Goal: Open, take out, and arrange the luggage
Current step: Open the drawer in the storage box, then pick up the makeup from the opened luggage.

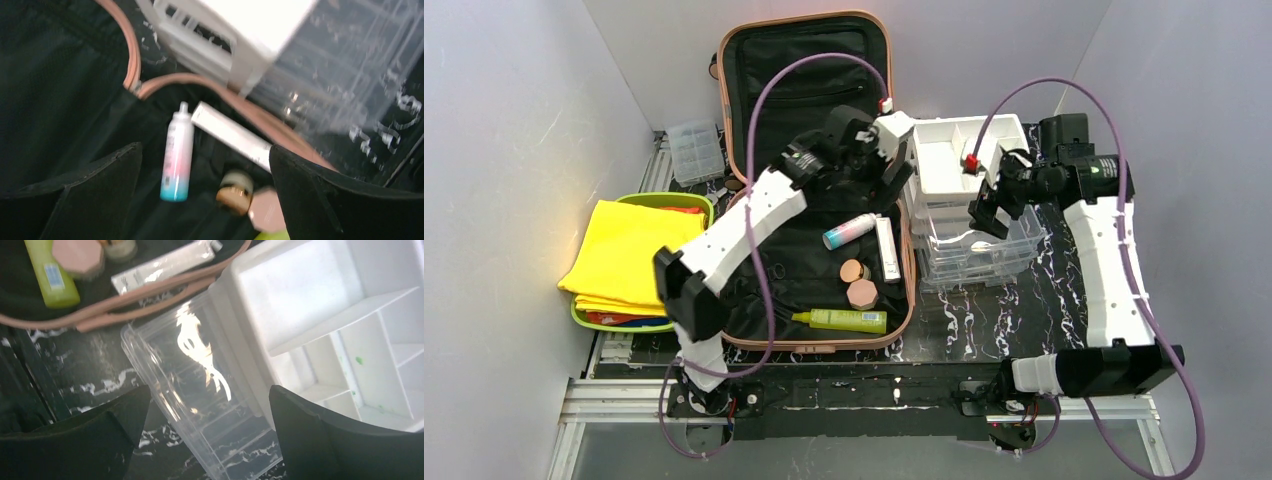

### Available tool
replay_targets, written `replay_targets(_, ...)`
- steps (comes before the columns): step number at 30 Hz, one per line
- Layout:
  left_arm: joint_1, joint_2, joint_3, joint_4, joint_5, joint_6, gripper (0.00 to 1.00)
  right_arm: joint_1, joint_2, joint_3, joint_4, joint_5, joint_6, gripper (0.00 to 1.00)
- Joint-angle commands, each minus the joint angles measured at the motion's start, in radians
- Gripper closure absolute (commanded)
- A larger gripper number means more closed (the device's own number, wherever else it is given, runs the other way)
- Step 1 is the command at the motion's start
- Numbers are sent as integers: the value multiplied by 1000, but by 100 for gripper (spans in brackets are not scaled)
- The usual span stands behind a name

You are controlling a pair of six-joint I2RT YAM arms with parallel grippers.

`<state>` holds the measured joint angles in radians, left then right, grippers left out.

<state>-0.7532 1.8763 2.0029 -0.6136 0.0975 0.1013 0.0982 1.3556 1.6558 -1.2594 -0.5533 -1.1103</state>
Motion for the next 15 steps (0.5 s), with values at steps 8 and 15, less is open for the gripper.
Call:
replay_targets(8, 62, -83, -380, -19, -56, 265, 2, -13, -258, -178, 452, -183, 466, 2)
replay_targets(15, 72, 48, -374, 23, -82, 258, 2, -17, -361, -316, 512, -136, 422, 2)
